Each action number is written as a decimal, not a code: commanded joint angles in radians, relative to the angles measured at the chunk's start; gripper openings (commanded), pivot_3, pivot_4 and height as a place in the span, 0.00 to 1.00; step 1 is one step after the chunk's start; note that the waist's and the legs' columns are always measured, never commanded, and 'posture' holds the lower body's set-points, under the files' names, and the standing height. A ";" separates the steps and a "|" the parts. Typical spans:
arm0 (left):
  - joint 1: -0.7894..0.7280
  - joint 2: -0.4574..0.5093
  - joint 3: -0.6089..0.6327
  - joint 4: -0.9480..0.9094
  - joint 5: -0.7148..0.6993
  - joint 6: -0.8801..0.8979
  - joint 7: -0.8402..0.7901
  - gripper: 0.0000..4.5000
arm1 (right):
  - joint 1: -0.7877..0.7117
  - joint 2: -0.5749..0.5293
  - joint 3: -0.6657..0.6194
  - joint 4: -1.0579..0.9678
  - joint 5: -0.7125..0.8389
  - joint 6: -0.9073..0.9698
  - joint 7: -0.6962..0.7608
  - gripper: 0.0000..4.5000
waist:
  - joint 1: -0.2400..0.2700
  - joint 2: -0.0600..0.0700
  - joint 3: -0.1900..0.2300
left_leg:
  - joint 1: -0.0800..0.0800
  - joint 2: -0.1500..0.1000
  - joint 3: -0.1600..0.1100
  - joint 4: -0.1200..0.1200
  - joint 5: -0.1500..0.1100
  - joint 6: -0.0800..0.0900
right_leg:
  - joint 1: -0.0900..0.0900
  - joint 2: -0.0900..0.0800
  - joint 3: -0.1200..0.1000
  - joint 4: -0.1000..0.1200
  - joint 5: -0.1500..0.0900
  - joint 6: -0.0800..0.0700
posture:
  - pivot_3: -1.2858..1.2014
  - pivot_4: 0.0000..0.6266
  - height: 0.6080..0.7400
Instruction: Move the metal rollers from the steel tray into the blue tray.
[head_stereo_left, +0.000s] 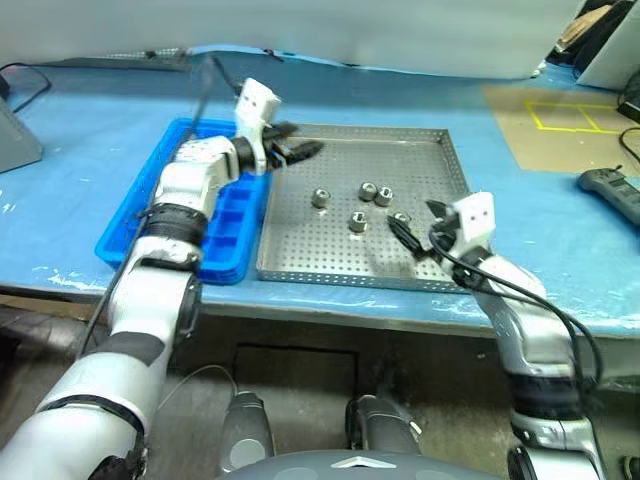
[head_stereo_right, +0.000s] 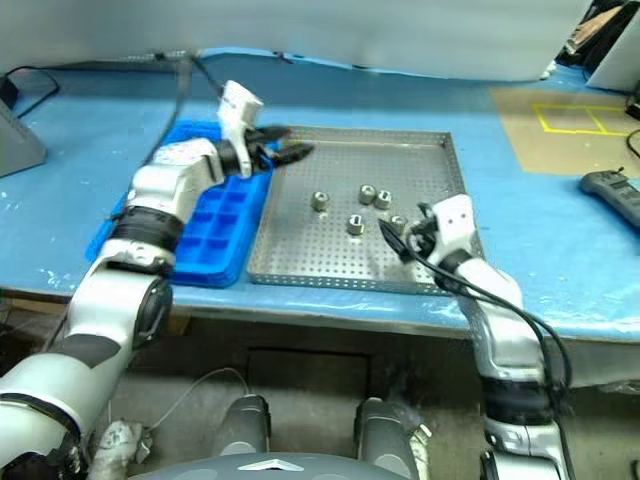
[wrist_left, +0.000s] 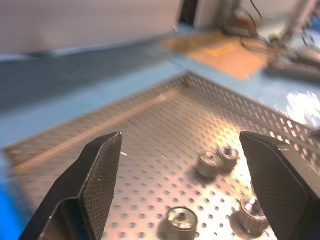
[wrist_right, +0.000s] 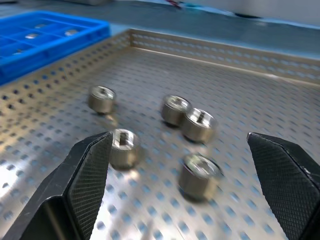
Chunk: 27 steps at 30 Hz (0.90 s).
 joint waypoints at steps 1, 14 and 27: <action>-0.086 -0.010 -0.017 0.172 0.078 -0.105 0.047 0.89 | 0.062 -0.006 -0.060 -0.138 0.028 0.032 -0.043 1.00 | -0.025 0.000 0.000 | 0.001 0.000 0.000 -0.001 0.000 0.001 | 0.002 0.000 0.000 -0.003 0.000 0.000 | 0.33 0.24 1.00; -0.070 -0.047 0.010 0.331 0.174 -0.144 0.183 0.89 | 0.177 0.011 -0.096 -0.250 0.039 0.054 -0.127 1.00 | -0.051 0.003 0.002 | 0.005 -0.002 0.002 0.000 -0.002 0.004 | 0.011 -0.001 0.005 -0.013 0.006 0.005 | 0.30 0.24 1.00; -0.041 -0.092 0.065 0.345 0.190 -0.199 0.286 0.89 | 0.160 -0.004 -0.095 -0.243 0.044 0.057 -0.135 1.00 | -0.053 0.004 0.003 | 0.006 -0.003 0.004 0.000 -0.002 0.005 | 0.011 -0.001 0.008 -0.013 0.006 0.005 | 0.29 0.24 1.00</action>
